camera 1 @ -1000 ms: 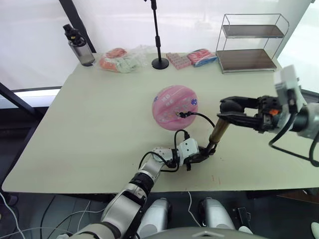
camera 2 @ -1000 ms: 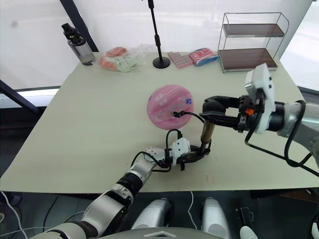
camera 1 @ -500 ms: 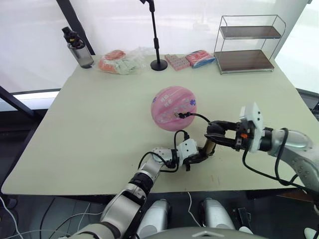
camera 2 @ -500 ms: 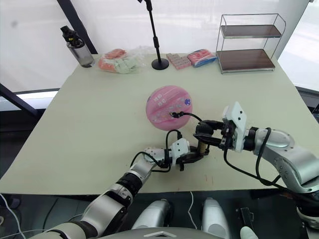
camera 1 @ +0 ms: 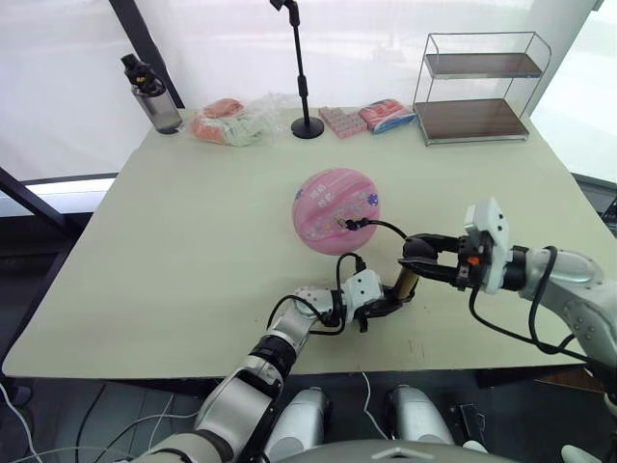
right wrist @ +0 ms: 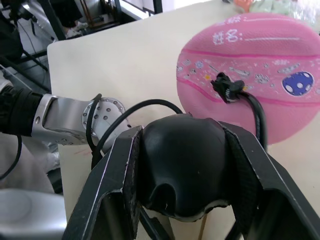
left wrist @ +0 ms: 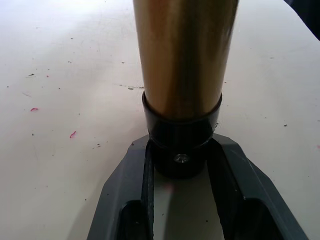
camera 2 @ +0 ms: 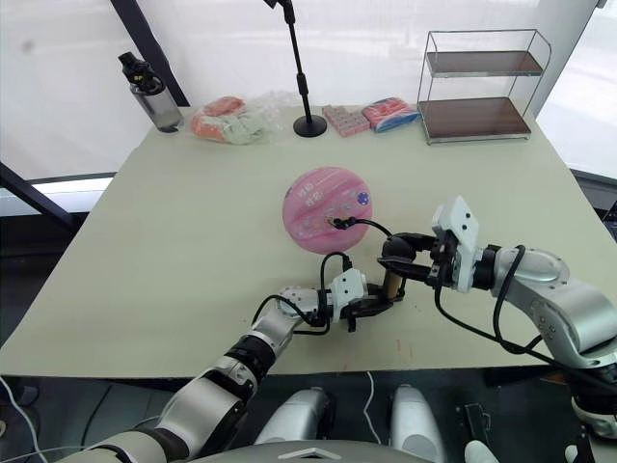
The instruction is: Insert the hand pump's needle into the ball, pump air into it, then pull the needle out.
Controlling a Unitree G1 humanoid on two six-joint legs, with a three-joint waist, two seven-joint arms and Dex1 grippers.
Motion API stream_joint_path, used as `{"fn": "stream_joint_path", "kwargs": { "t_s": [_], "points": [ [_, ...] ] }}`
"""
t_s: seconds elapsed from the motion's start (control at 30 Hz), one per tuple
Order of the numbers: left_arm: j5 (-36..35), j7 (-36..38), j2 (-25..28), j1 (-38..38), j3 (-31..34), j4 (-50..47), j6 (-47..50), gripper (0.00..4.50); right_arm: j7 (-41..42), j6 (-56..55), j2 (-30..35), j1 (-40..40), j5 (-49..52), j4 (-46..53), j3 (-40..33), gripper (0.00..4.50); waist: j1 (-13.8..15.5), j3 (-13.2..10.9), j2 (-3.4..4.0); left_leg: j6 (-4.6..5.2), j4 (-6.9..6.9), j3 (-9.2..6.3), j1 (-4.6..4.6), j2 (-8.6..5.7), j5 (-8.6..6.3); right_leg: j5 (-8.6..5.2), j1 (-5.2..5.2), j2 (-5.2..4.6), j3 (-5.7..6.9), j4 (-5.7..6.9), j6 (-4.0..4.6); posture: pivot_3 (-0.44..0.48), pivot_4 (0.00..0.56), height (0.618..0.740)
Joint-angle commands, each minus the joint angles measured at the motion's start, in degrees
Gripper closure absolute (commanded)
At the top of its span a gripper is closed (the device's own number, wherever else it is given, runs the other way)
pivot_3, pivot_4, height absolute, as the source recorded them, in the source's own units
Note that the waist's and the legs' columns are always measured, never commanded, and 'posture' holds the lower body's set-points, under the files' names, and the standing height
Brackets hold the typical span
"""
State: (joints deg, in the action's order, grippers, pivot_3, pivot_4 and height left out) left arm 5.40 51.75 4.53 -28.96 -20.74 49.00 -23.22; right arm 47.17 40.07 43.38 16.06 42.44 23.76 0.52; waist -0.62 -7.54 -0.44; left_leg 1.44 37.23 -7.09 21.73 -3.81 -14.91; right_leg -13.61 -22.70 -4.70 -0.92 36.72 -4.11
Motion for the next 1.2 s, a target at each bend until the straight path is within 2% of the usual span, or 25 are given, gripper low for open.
{"fn": "stream_joint_path", "kwargs": {
  "t_s": [0.03, 0.3, 0.73, 0.97, 1.2],
  "points": [
    [1.56, 0.37, 1.05, 1.93, -0.75, 3.50, 1.15, 3.43, 0.27, 4.54, 3.37, 5.86, 6.68, 2.96, -7.46, 2.81, 0.11, -0.24, 0.06, 0.00, 0.01, 0.00, 0.03, -0.02, 0.00, 0.01, -0.01, -0.03, 0.00, -0.01, 0.01, 0.000, 0.150, 0.740],
    [1.40, 0.38, 0.83, 1.86, -0.96, 3.48, 1.03, 3.43, 0.65, 12.79, 9.97, 16.18, 17.89, 1.37, -14.91, 2.81, 0.39, -0.57, 0.02, 0.00, 0.01, -0.04, 0.07, -0.02, 0.00, 0.01, -0.02, -0.05, 0.06, -0.03, 0.01, 0.000, 0.150, 0.740],
    [1.24, 0.16, 0.58, 1.44, -0.93, 3.93, 0.96, 3.43, -1.81, 19.42, 13.88, 25.81, 27.75, -2.87, -18.02, 2.81, 0.58, -0.70, -0.03, 0.01, 0.01, -0.02, 0.20, -0.03, 0.00, 0.01, -0.13, -0.11, 0.07, -0.05, 0.02, 0.000, 0.150, 0.740],
    [1.14, -0.04, 0.62, 1.53, -0.84, 3.72, 1.05, 3.43, -1.11, 18.97, 13.95, 23.47, 24.40, -1.40, -15.43, 2.81, 1.12, -0.70, -0.03, 0.01, 0.01, 0.02, 0.38, -0.03, 0.00, 0.03, -0.39, -0.11, 0.03, -0.01, 0.04, 0.000, 0.150, 0.740],
    [1.04, -0.16, 0.70, 1.65, -0.74, 3.55, 1.15, 3.43, 0.08, 13.92, 11.15, 15.40, 16.85, 1.95, -10.28, 2.81, 1.12, -0.67, -0.03, 0.00, 0.01, 0.08, 0.30, 0.00, 0.00, 0.02, -0.37, -0.06, -0.02, 0.02, 0.02, 0.000, 0.150, 0.740]
  ]
}}
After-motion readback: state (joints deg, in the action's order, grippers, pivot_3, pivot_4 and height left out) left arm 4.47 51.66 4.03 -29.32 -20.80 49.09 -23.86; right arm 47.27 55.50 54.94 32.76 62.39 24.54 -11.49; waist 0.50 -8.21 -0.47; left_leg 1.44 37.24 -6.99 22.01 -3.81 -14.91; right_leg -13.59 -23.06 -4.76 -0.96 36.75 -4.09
